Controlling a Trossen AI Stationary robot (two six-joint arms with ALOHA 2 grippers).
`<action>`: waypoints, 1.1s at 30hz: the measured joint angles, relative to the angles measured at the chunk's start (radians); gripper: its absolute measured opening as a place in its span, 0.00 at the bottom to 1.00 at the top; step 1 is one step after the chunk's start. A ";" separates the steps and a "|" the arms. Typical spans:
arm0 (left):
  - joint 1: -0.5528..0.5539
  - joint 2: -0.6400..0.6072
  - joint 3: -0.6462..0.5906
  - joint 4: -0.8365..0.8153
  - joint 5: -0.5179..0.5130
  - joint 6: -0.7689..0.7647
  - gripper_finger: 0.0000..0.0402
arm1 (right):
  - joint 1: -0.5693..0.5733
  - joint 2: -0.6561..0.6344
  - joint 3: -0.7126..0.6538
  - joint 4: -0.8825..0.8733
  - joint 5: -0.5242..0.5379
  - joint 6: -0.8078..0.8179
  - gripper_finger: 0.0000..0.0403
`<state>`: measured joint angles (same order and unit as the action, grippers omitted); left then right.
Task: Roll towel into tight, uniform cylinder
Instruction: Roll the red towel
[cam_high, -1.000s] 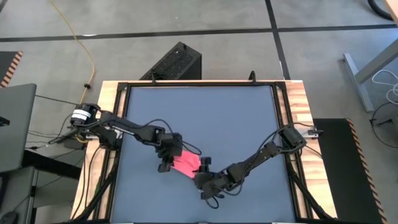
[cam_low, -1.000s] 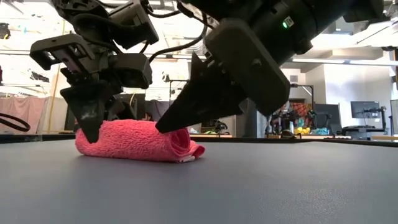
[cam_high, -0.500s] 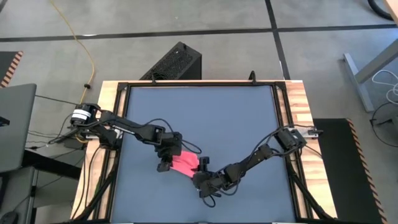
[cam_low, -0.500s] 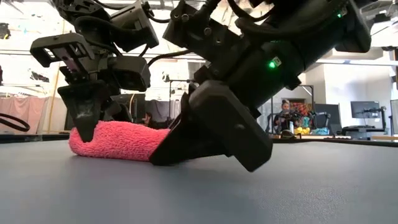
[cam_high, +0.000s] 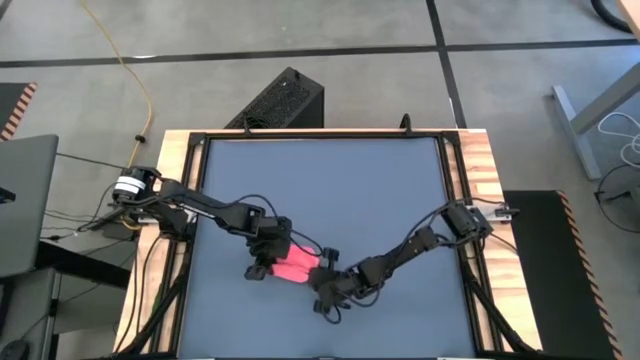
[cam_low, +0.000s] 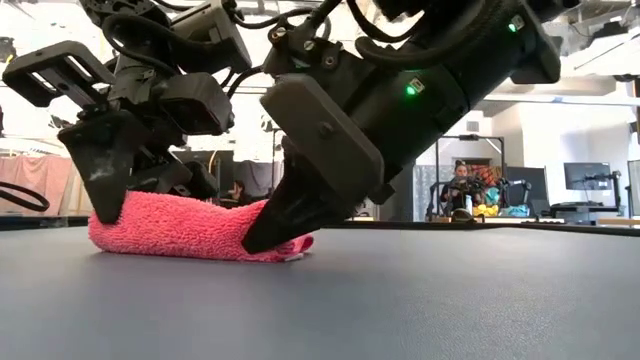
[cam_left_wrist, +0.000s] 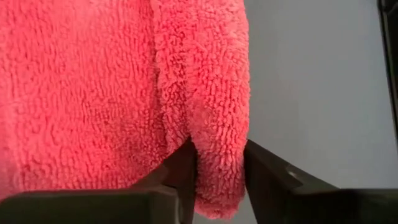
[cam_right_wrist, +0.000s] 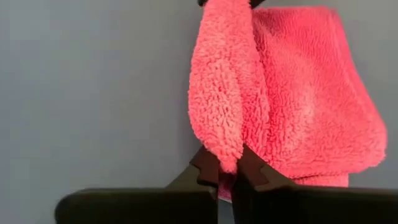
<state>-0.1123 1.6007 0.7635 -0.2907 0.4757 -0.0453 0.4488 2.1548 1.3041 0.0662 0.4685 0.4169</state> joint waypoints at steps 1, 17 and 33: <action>0.000 -0.006 0.000 -0.015 0.000 0.004 0.28 | -0.004 -0.001 0.000 -0.001 -0.021 0.019 0.08; -0.025 -0.245 -0.012 -0.080 -0.113 0.026 0.36 | -0.027 -0.012 -0.001 0.003 -0.122 0.205 0.08; -0.284 -0.246 -0.207 0.390 -0.508 0.180 0.36 | -0.030 -0.032 -0.004 0.016 -0.184 0.234 0.08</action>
<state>-0.3968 1.3547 0.5569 0.0992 -0.0321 0.1351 0.4183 2.1231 1.3003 0.0821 0.2850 0.6510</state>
